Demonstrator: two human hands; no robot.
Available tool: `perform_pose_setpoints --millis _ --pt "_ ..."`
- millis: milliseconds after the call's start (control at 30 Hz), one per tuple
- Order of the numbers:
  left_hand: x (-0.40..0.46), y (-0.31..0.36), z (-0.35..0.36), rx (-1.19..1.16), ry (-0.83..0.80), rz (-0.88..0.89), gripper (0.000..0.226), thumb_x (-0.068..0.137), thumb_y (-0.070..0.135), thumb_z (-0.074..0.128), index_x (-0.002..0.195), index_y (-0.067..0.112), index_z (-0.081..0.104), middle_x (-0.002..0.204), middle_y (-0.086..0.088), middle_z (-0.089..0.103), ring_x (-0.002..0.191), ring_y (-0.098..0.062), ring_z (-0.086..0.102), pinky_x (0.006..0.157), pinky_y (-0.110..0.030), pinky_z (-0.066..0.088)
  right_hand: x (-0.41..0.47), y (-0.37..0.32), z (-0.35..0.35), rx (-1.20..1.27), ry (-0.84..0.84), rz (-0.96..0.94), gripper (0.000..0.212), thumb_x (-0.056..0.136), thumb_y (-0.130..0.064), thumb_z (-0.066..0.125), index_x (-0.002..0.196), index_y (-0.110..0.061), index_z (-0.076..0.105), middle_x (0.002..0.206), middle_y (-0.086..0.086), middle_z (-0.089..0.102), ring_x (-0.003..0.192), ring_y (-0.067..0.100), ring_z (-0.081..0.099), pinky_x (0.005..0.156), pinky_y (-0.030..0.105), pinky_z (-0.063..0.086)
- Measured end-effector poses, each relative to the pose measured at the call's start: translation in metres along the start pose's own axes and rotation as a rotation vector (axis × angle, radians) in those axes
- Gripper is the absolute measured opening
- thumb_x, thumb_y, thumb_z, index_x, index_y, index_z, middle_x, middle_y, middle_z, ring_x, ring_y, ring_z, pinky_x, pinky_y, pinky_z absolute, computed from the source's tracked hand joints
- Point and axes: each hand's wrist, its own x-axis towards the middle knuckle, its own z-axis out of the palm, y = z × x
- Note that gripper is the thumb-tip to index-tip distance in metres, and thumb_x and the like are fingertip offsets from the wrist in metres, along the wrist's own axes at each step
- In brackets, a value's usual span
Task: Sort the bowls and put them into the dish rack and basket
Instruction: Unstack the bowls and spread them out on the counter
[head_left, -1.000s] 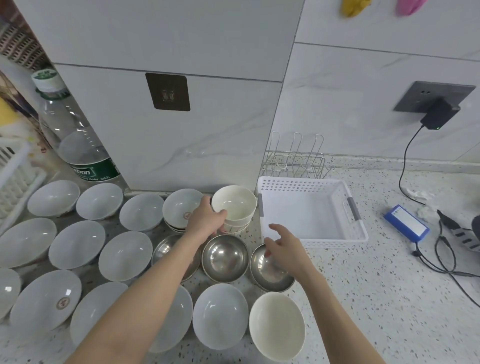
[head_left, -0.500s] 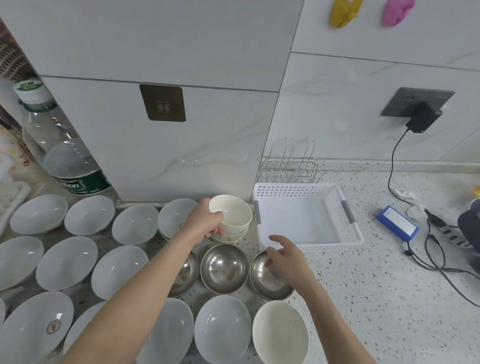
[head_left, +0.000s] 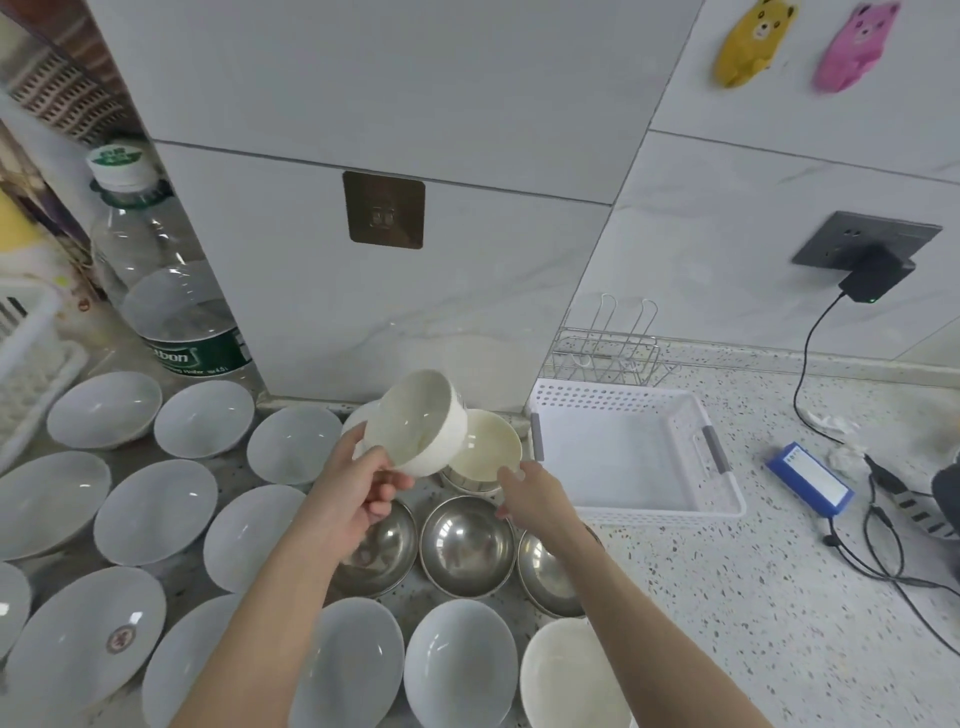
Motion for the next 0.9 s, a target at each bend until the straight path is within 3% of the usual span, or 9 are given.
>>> perform_pose_setpoints --millis 133,267,400,567,733,900 --pt "-0.02 -0.001 -0.013 -0.01 0.043 0.031 0.039 0.093 0.001 0.046 0.114 0.032 0.054 0.054 -0.008 0.066 0.041 -0.007 0.046 0.035 -0.016 0.032 0.011 -0.007 0.012 0.034 0.053 0.029 0.041 0.095 -0.025 0.042 0.128 0.0 0.045 0.074 0.006 0.067 0.075 0.024 0.07 0.062 0.028 0.047" --pt "-0.035 -0.004 -0.019 0.003 0.077 0.038 0.04 0.092 -0.003 0.045 0.11 0.032 0.056 0.057 -0.012 0.066 0.042 -0.008 0.047 0.036 -0.018 0.034 0.018 -0.01 0.018 0.041 0.092 0.092 0.036 0.088 -0.01 0.044 0.121 0.005 0.052 0.103 0.02 0.069 0.092 0.032 0.067 0.073 0.035 0.052" --pt "-0.047 -0.01 -0.021 0.018 0.105 0.036 0.04 0.09 -0.004 0.043 0.113 0.026 0.057 0.057 -0.013 0.066 0.041 -0.008 0.046 0.036 -0.017 0.033 0.018 -0.016 0.015 0.096 0.126 0.111 0.038 0.086 -0.006 0.041 0.123 0.002 0.049 0.103 0.021 0.069 0.07 0.021 0.057 0.054 0.026 0.042" --pt "-0.061 -0.021 -0.024 0.038 0.108 0.018 0.043 0.088 -0.002 0.045 0.116 0.028 0.057 0.06 -0.013 0.067 0.041 -0.008 0.047 0.035 -0.017 0.035 0.007 -0.009 0.006 0.216 0.152 0.061 0.04 0.088 -0.005 0.041 0.125 0.002 0.05 0.079 0.014 0.069 0.039 0.005 0.052 0.038 0.019 0.036" --pt "-0.074 -0.031 -0.019 0.061 0.093 -0.022 0.049 0.089 -0.002 0.046 0.123 0.031 0.056 0.062 -0.013 0.067 0.043 -0.009 0.049 0.037 -0.018 0.035 -0.023 0.01 -0.015 0.457 0.249 0.035 0.031 0.089 -0.009 0.042 0.118 -0.006 0.053 0.067 0.009 0.068 0.056 0.012 0.057 0.051 0.026 0.041" --pt "-0.081 -0.04 -0.008 0.115 0.038 -0.063 0.049 0.089 -0.005 0.043 0.119 0.03 0.056 0.057 -0.01 0.066 0.04 -0.009 0.05 0.035 -0.016 0.033 -0.062 0.048 -0.041 0.663 0.418 0.073 0.029 0.087 -0.007 0.043 0.112 -0.004 0.058 0.089 0.024 0.068 0.053 0.015 0.055 0.053 0.032 0.051"
